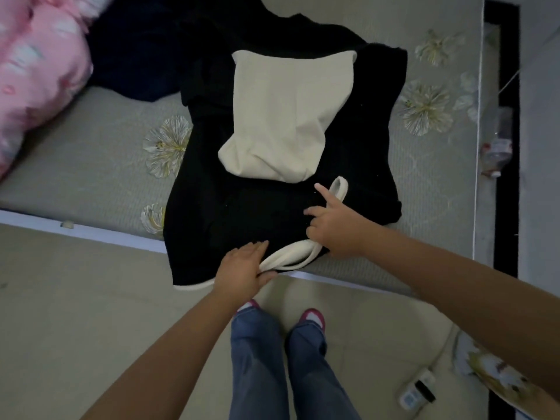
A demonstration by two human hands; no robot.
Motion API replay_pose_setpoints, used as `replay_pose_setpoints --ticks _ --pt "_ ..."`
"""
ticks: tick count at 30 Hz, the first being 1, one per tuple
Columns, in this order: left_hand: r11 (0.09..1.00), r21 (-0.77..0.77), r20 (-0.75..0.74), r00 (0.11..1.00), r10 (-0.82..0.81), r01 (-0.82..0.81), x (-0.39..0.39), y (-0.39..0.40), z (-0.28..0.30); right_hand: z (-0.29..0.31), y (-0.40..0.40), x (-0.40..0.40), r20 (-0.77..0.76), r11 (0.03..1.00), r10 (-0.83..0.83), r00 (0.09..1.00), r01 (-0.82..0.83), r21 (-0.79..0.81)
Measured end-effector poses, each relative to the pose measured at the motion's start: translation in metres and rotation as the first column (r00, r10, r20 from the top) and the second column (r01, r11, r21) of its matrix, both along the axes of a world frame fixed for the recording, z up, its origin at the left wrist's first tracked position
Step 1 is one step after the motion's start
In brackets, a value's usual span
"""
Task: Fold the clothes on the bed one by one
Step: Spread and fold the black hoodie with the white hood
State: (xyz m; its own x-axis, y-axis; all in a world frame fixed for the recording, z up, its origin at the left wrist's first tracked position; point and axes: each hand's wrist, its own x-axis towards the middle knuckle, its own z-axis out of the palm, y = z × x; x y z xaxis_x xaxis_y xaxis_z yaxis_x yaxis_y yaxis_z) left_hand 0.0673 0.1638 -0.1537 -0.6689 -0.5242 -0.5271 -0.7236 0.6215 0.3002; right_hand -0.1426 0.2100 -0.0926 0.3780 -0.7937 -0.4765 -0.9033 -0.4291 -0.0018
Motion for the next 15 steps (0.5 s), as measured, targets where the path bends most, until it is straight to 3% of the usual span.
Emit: replay_pose_setpoints --ticks 2,5,8,10,13,15 --pt "0.998 -0.05 0.044 0.998 0.04 -0.038 0.005 0.018 -0.006 0.006 0.009 0.0 0.128 0.979 0.025 0.991 0.001 -0.205" --pt "0.952 -0.123 -0.041 0.96 0.277 -0.28 0.01 0.044 -0.01 0.014 0.024 -0.005 0.331 0.922 -0.138 0.933 0.243 -0.301" --pt "0.836 -0.107 -0.186 0.837 0.514 -0.538 0.008 0.049 -0.016 0.016 0.04 -0.01 0.371 0.813 -0.316 0.873 0.451 -0.368" --pt "0.756 -0.075 -0.187 0.754 0.63 -0.65 -0.001 0.046 -0.02 0.021 0.048 -0.008 0.41 0.737 -0.424 0.807 0.571 -0.361" --pt "0.765 -0.074 -0.104 0.768 0.632 -0.64 -0.022 0.038 -0.031 0.025 0.057 -0.004 0.53 0.634 -0.51 0.678 0.712 -0.302" --pt "0.83 -0.104 -0.075 0.837 0.542 -0.548 -0.032 0.027 -0.035 0.028 0.058 -0.001 0.528 0.631 -0.506 0.682 0.71 -0.313"
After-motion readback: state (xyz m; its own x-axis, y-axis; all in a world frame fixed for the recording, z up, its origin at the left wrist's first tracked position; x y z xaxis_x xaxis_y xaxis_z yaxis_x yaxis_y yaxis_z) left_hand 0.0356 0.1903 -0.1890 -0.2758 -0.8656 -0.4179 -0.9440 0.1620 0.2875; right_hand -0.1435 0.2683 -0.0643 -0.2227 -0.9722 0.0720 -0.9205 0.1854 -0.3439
